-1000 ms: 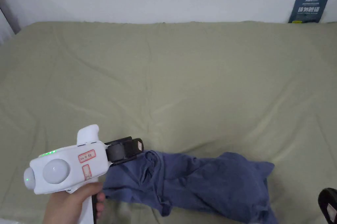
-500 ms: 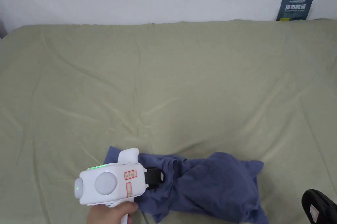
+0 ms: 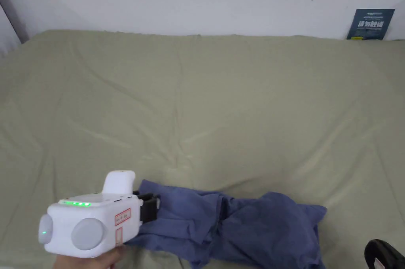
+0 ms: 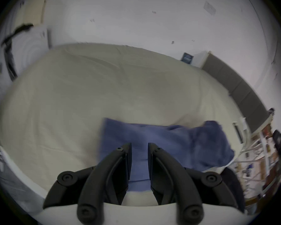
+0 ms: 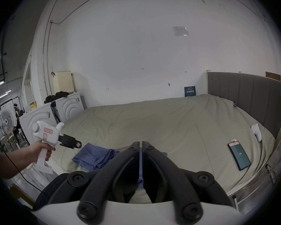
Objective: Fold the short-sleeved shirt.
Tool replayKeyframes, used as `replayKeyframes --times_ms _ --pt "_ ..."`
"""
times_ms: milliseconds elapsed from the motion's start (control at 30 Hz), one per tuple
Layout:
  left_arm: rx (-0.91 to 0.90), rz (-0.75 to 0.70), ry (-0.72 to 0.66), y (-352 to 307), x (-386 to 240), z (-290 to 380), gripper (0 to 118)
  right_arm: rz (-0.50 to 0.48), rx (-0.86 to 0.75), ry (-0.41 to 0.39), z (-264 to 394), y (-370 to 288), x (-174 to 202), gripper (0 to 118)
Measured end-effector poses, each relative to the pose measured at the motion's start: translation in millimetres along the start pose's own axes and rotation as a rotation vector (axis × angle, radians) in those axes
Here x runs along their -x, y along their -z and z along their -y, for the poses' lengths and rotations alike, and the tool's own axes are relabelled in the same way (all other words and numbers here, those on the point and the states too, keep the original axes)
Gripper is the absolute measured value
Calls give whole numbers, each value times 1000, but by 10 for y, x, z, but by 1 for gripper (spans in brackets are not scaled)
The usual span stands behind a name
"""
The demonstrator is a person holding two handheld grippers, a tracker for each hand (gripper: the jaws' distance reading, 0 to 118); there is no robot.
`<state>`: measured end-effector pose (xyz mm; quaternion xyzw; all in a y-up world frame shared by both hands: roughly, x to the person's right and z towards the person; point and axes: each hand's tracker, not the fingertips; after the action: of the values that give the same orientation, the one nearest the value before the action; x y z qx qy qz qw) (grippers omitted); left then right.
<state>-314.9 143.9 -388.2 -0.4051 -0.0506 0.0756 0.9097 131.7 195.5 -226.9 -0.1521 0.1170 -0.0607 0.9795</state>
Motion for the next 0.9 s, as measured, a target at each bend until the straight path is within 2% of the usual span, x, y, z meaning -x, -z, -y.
replayKeyframes --times_ms 133,167,200,233,267,300,333,433,600,667,700,733,767,800,833,867,900 --pt "19 -97 -65 -143 439 7 23 -20 18 -1 20 89 71 5" --pt "19 -9 -118 -139 506 10 24 -27 19 5 19 100 99 5" --pt "24 43 -151 -120 629 35 36 -32 19 7 16 105 128 5" --pt "27 119 -203 -94 751 37 79 -40 19 5 2 106 169 5" --pt "34 159 -260 -59 841 40 105 -46 18 0 -4 104 199 5" --pt "32 207 -312 -14 955 49 112 -52 17 -8 -8 100 229 5" --pt "-2 296 -391 16 1009 15 112 -57 16 -21 -11 95 259 5" --pt "62 469 -626 339 1340 70 112 -61 27 -53 -2 99 294 5" --pt "281 754 -835 1174 1489 444 112 -41 61 -61 -8 169 315 5" --pt "186 961 -908 1260 1413 449 112 -32 72 -55 -21 202 323 5" --pt "218 944 -913 1325 1318 432 111 -29 82 -55 -29 227 333 5" --pt "227 901 -867 1388 1208 418 109 -25 88 -56 -35 252 349 5" --pt "232 868 -800 1412 1143 388 101 -24 91 -56 -44 273 364 5" --pt "258 776 -771 1435 1106 372 77 -26 96 -53 -56 295 376 5" --pt "327 631 -753 1497 1043 382 18 -29 103 -50 -70 316 389 5" --pt "347 562 -712 1371 955 352 8 -32 103 -50 -80 325 402 5" --pt "280 679 -731 1292 965 324 8 -35 101 -51 -86 328 409 5"
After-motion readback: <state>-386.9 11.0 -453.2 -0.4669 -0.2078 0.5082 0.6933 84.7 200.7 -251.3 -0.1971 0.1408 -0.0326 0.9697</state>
